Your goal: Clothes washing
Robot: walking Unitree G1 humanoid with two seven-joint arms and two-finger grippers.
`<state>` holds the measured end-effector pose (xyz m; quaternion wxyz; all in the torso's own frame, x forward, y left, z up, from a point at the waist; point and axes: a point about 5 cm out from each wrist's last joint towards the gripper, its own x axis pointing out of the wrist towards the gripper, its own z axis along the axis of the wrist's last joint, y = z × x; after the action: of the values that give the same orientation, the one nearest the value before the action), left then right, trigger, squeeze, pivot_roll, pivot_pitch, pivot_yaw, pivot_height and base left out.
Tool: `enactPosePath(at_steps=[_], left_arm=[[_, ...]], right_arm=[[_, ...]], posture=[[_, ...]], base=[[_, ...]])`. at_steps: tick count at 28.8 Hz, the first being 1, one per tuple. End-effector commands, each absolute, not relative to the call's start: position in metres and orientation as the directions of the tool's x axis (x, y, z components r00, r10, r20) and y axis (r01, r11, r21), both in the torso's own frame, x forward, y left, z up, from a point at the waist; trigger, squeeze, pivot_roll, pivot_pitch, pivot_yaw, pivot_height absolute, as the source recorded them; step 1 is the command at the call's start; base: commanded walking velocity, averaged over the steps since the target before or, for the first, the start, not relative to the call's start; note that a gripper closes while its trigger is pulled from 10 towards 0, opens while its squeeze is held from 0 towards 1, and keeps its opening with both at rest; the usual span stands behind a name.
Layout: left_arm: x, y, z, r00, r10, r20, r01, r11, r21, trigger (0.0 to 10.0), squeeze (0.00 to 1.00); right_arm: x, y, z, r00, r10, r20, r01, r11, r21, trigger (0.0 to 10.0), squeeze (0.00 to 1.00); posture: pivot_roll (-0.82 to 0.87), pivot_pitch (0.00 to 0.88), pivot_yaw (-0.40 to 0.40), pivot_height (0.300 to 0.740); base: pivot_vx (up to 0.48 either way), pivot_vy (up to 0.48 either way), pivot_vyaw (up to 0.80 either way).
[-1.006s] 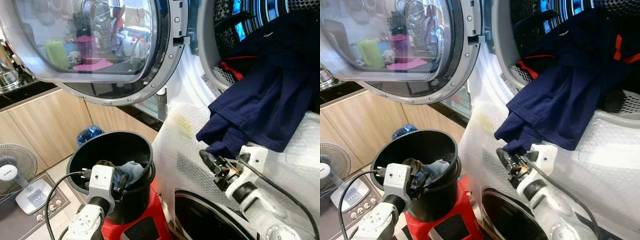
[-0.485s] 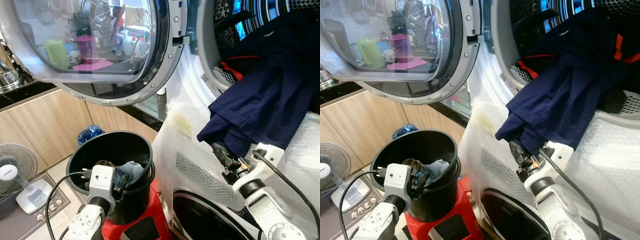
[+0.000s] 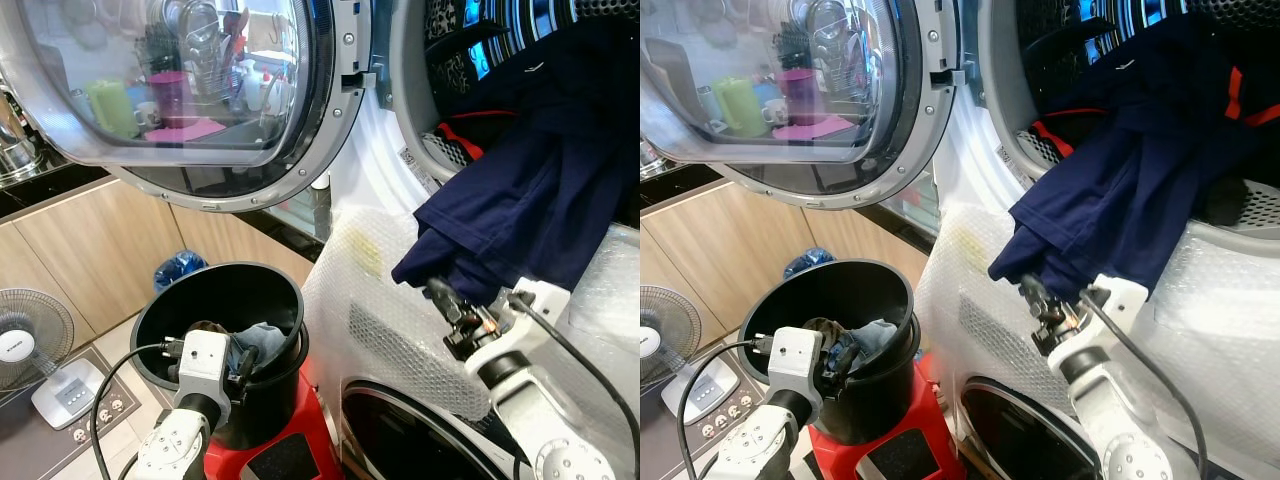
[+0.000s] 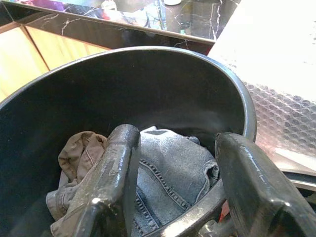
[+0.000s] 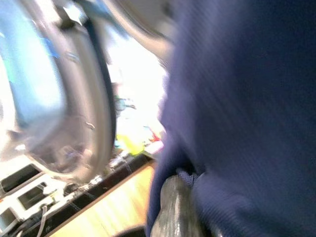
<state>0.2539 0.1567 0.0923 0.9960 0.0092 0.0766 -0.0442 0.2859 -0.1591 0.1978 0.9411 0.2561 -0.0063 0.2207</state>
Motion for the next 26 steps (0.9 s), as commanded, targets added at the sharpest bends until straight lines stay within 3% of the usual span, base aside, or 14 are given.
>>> enactPosePath(at_steps=[1, 3, 5, 11, 20, 24, 26], left_arm=[[0.256, 0.16, 0.096, 0.988, -0.071, -0.137, 0.074, 0.997, 0.016, 10.0, 0.0], [0.258, 0.16, 0.097, 0.989, -0.073, -0.13, 0.076, 0.997, 0.018, 10.0, 0.0], [0.262, 0.158, 0.098, 0.991, -0.068, -0.119, 0.07, 0.997, 0.013, 10.0, 0.0], [0.264, 0.156, 0.1, 0.992, -0.066, -0.109, 0.067, 0.998, 0.009, 10.0, 0.0], [0.261, 0.162, 0.098, 0.993, -0.04, -0.115, 0.041, 0.999, 0.007, 10.0, 0.0], [0.262, 0.159, 0.1, 0.992, -0.055, -0.109, 0.058, 0.998, 0.017, 10.0, 0.0], [0.262, 0.159, 0.101, 0.993, -0.053, -0.108, 0.055, 0.998, 0.016, 10.0, 0.0]], right_arm=[[0.287, -0.152, 0.218, 0.862, 0.463, 0.206, -0.505, 0.748, 0.432, 0.0, 0.0], [0.298, -0.15, 0.24, 0.834, 0.482, 0.269, -0.551, 0.755, 0.356, 0.0, 0.0], [0.316, -0.146, 0.296, 0.754, 0.494, 0.433, -0.63, 0.729, 0.267, 0.0, 0.0], [0.336, -0.147, 0.354, 0.663, 0.525, 0.533, -0.688, 0.708, 0.159, 0.0, 0.0], [0.363, -0.145, 0.379, 0.699, 0.512, 0.499, -0.658, 0.734, 0.169, 0.0, 0.0], [0.381, -0.146, 0.388, 0.77, 0.468, 0.434, -0.515, 0.857, -0.01, 0.0, 0.0], [0.388, -0.15, 0.391, 0.806, 0.425, 0.412, -0.455, 0.89, -0.028, 0.0, 0.0]], posture=[[0.04, 0.0, 0.051, 0.74], [0.03, 0.0, 0.051, 0.74], [0.03, 0.0, 0.046, 0.74], [0.04, 0.0, 0.037, 0.74], [0.06, 0.0, 0.032, 0.74], [0.06, 0.0, 0.038, 0.74], [0.06, 0.0, 0.043, 0.74]], base=[[0.0, 0.0, 0.0], [0.0, 0.0, 0.0], [0.0, 0.0, 0.0], [0.0, 0.0, 0.0], [0.0, 0.0, 0.0], [0.0, 0.0, 0.0], [0.0, 0.0, 0.0]])
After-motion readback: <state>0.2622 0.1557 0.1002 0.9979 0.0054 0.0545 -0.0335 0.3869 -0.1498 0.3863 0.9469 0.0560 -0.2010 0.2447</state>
